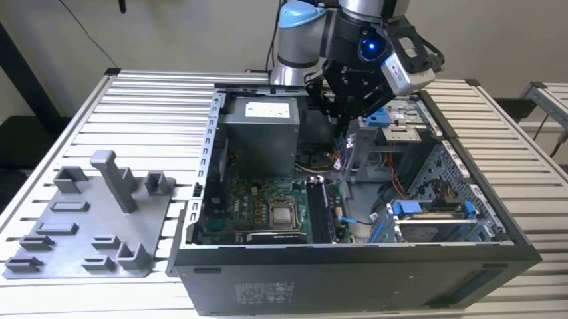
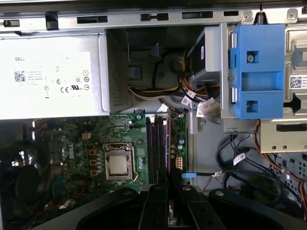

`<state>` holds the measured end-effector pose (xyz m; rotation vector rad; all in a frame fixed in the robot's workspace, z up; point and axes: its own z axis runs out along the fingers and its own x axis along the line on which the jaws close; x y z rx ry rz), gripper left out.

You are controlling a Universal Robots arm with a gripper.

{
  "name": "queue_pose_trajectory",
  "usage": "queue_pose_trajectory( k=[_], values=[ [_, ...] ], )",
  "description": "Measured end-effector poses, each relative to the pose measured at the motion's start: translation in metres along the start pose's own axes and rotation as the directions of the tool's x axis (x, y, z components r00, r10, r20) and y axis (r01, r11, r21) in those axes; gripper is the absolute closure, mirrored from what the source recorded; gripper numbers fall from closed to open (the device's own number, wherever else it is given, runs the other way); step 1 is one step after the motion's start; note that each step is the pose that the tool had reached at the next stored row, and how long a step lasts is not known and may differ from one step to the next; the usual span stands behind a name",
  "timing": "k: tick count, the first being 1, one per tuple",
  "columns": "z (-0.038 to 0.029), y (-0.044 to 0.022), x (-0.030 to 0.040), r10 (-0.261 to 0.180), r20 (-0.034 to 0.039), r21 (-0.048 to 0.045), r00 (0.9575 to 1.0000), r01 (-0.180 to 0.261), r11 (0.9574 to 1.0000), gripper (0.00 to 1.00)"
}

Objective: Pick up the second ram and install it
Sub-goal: 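Insert the second ram into the second slot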

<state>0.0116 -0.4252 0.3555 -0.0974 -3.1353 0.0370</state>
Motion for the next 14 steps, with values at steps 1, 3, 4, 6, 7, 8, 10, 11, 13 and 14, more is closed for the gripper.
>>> queue_pose_trajectory(
  k=[1, 3, 4, 6, 7, 8, 10, 11, 13, 14],
  values=[
    [0.0000, 0.0000, 0.0000, 0.000, 0.0000, 0.0002, 1.0000, 0.000, 1.0000, 0.86],
    [0.0001, 0.0000, 0.0000, 0.000, 0.0001, 0.0005, 1.0000, 0.000, 1.0000, 0.86],
    [0.0002, 0.0000, 0.0000, 0.000, 0.0001, 0.0006, 1.0000, 0.000, 1.0000, 0.86],
    [0.0011, 0.0001, 0.0000, 0.000, 0.0001, 0.0005, 1.0000, 0.000, 1.0000, 0.86],
    [0.0018, 0.0000, 0.0000, 0.000, 0.0001, 0.0006, 1.0000, 0.000, 1.0000, 0.86],
    [0.0027, 0.0001, 0.0000, 0.000, 0.0001, 0.0005, 1.0000, 0.000, 1.0000, 0.86],
    [0.0047, 0.0001, 0.0000, 0.000, 0.0001, 0.0007, 1.0000, 0.000, 1.0000, 0.86],
    [0.0059, 0.0002, 0.0000, 0.000, 0.0001, 0.0007, 1.0000, 0.000, 1.0000, 0.86],
    [0.0085, 0.0001, 0.0000, 0.000, 0.0001, 0.0007, 1.0000, 0.000, 1.0000, 0.86],
    [0.0098, 0.0001, 0.0000, 0.000, 0.0001, 0.0005, 1.0000, 0.000, 1.0000, 0.86]
  ],
)
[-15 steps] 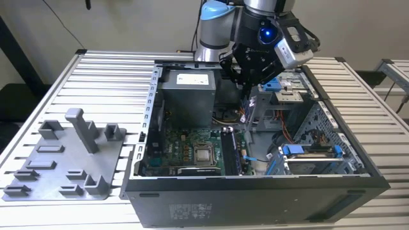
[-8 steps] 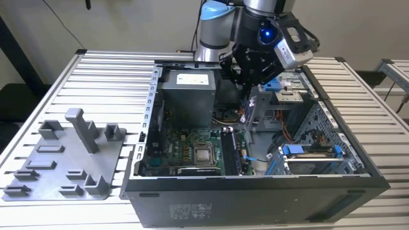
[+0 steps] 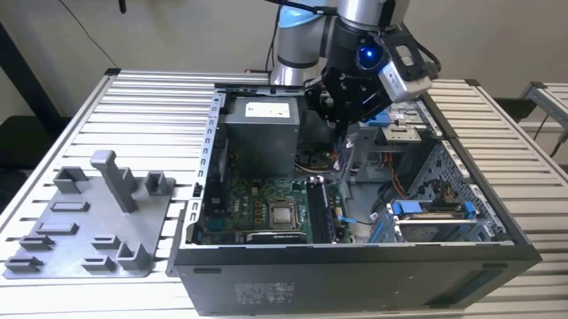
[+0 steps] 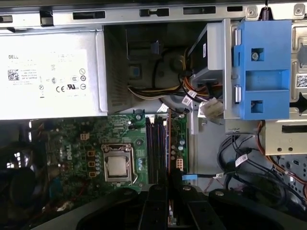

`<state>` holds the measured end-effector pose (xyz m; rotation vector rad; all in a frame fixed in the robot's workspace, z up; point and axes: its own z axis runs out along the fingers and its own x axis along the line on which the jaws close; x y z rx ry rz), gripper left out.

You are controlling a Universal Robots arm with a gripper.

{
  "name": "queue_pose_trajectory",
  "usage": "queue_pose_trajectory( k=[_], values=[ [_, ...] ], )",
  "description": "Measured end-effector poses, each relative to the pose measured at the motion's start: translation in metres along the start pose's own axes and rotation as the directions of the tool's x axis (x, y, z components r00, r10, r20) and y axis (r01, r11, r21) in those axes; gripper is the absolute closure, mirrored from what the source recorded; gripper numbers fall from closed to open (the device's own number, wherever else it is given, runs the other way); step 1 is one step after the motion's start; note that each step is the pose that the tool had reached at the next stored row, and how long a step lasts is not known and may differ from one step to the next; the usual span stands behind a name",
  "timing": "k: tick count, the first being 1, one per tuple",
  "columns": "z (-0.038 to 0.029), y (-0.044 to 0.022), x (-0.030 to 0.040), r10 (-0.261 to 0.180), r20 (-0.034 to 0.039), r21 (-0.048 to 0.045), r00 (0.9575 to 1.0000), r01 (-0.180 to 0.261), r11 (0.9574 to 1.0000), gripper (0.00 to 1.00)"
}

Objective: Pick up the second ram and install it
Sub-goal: 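Insert the second ram into the second slot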

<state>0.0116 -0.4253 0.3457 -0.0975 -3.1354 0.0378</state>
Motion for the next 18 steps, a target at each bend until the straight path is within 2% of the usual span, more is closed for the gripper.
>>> queue_pose_trajectory(
  k=[8, 15, 18],
  values=[
    [0.0083, -0.0009, -0.0001, 0.000, 0.0000, 0.0001, 1.0000, 0.000, 1.0000, 0.86],
    [0.0185, -0.0024, 0.0002, -0.010, 0.0001, 0.0000, 0.9999, 0.010, 0.9999, 0.86],
    [0.0236, -0.0028, 0.0027, -0.018, 0.0003, -0.0001, 0.9998, 0.018, 0.9998, 0.86]
  ],
)
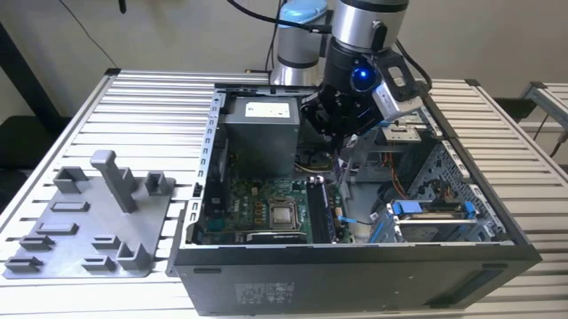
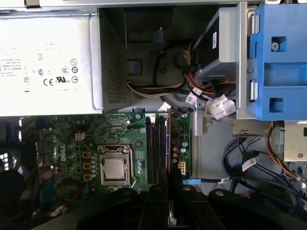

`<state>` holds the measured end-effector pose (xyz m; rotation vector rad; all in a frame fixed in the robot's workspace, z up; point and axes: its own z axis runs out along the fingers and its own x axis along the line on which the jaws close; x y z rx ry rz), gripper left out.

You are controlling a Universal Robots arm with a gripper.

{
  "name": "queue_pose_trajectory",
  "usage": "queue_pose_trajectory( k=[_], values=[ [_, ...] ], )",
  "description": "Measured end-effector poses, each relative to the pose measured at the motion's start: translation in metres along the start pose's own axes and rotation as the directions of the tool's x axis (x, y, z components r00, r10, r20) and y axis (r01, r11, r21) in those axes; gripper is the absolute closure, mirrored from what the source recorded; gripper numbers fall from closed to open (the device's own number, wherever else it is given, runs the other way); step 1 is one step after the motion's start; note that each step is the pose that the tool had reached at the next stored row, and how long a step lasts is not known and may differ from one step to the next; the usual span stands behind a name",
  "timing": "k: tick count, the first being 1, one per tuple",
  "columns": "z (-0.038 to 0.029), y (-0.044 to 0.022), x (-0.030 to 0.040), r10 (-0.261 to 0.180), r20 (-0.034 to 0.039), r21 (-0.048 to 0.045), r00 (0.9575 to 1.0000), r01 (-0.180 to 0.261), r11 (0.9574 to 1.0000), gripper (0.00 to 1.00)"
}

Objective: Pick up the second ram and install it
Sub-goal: 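Insert the second ram into the second slot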

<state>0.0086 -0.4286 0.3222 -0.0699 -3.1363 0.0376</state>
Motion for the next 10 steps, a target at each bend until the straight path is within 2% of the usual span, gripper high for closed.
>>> queue_pose_trajectory(
  k=[10],
  values=[
    [0.0181, -0.0005, 0.0019, -0.032, 0.0007, 0.0002, 0.9995, 0.032, 0.9995, 0.86]
  ],
)
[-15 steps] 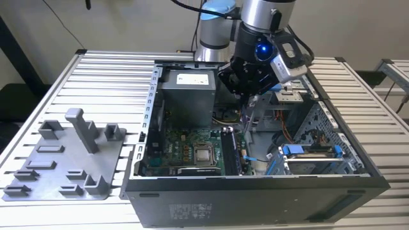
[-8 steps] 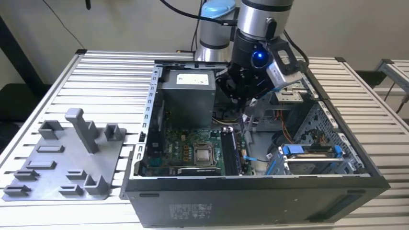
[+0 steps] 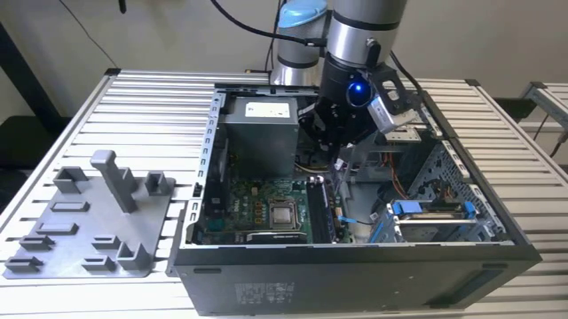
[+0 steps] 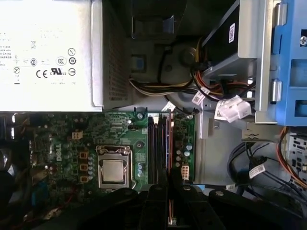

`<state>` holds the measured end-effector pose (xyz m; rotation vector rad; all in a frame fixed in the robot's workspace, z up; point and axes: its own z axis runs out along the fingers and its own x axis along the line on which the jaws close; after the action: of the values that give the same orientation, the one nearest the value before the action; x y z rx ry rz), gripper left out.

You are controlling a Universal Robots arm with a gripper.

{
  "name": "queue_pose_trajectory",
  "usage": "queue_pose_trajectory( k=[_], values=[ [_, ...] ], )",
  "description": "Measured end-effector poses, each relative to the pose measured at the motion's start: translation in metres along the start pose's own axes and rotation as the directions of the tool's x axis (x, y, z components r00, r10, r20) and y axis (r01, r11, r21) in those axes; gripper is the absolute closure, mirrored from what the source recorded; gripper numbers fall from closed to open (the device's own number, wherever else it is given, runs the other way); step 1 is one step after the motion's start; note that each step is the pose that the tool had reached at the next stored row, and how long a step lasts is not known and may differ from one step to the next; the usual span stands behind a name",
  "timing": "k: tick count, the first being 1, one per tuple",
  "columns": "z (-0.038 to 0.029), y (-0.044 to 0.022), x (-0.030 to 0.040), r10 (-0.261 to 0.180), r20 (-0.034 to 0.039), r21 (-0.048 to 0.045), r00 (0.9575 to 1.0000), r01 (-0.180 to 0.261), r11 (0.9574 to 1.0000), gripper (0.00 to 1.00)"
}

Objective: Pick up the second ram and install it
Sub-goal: 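Insert the second ram into the second slot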

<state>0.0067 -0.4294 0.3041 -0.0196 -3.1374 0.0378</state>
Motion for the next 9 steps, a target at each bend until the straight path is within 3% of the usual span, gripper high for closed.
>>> queue_pose_trajectory(
  k=[9],
  values=[
    [0.0164, 0.0004, 0.0011, -0.003, 0.0000, 0.0000, 1.0000, 0.003, 1.0000, 0.86]
  ],
)
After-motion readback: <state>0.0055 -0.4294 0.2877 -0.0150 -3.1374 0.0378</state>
